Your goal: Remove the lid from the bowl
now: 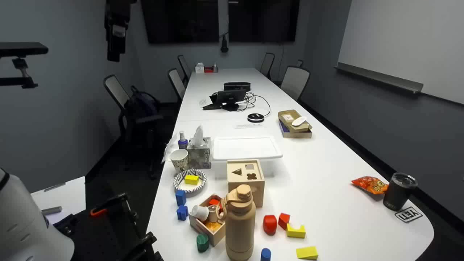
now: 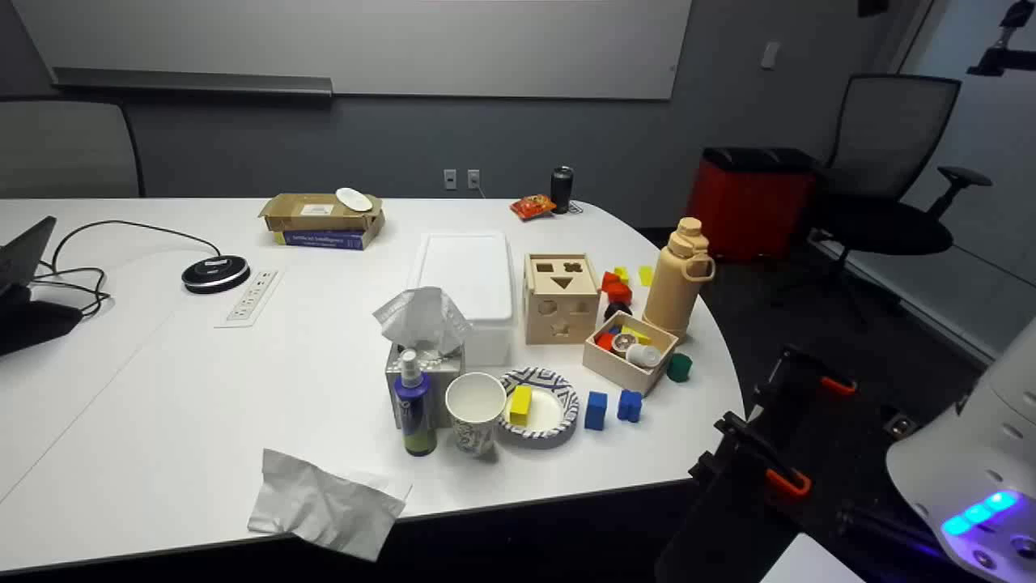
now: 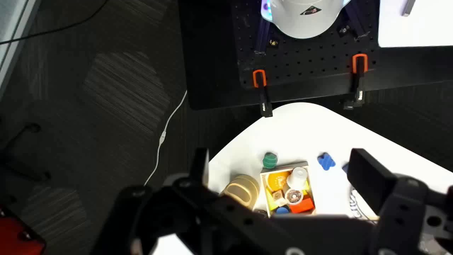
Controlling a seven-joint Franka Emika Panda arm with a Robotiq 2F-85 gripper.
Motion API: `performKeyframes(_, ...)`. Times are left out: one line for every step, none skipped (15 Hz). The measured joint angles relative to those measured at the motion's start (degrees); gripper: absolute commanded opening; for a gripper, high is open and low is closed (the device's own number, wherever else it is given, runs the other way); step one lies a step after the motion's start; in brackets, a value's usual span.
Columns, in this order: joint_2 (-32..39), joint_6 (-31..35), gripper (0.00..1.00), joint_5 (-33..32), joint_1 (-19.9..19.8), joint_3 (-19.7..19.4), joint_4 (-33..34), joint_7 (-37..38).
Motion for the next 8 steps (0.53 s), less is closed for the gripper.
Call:
performKeyframes(0.0,0.01,1.0,0.0,0.0,0.0,0.0,0.0)
performKeyframes(0.0,0.01,1.0,0.0,0.15,-0.13,0.0,0.0)
performKeyframes(0.1,0.2,1.0,-0.01,0.3,-0.29,0.0,0.01)
performKeyframes(0.39,0.77,1.0,-0.02,0.4,-0.43,0.0,0.01)
performKeyframes(1.0,2.02,1.0,-0.29,0.62,-0.65,-0.01,0.0)
performKeyframes(1.98,4.11,1.0,-0.89,0.89,-0.86,0.0,-0.08)
performKeyframes(3.41,7.05,1.0,-1.8,1.12,-1.04,0.0,-0.4)
performKeyframes(5.23,10.36,1.0,-2.96,1.43,-1.22,0.03,-0.5)
